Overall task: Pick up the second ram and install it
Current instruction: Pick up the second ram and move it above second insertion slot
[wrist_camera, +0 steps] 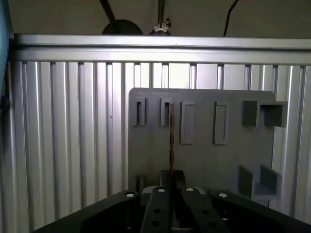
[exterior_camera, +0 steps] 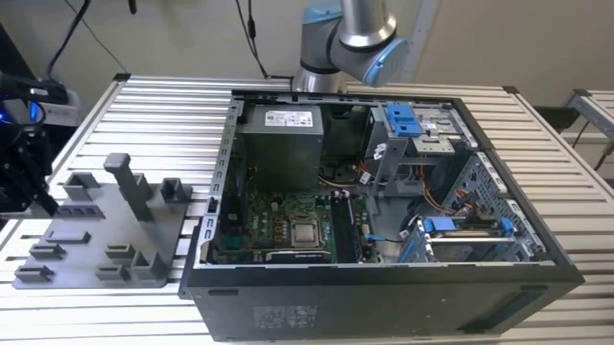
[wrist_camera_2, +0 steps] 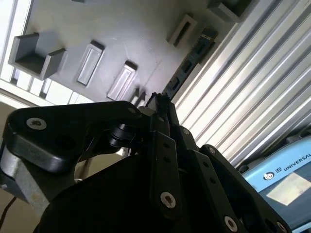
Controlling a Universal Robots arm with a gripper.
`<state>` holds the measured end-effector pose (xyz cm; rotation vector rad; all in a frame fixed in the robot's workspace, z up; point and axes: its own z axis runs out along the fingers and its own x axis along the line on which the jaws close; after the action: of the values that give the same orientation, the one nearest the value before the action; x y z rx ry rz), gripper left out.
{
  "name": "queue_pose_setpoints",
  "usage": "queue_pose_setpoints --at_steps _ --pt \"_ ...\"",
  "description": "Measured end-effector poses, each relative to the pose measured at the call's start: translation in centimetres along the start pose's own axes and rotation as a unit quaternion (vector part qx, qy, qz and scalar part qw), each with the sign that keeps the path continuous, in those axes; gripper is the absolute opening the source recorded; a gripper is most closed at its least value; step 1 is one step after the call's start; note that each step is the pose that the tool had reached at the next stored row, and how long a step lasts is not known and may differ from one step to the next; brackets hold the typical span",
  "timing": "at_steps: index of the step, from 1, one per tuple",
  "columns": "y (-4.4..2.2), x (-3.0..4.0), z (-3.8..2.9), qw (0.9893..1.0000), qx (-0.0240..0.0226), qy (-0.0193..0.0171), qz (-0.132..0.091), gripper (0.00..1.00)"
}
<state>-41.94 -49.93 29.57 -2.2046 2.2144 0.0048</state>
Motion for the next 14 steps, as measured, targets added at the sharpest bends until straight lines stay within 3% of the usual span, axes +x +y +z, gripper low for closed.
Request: queue_pose_setpoints --at_steps 14 --pt "-0.02 -0.02 -1.48 1.0 0.0 0.0 0.0 0.14"
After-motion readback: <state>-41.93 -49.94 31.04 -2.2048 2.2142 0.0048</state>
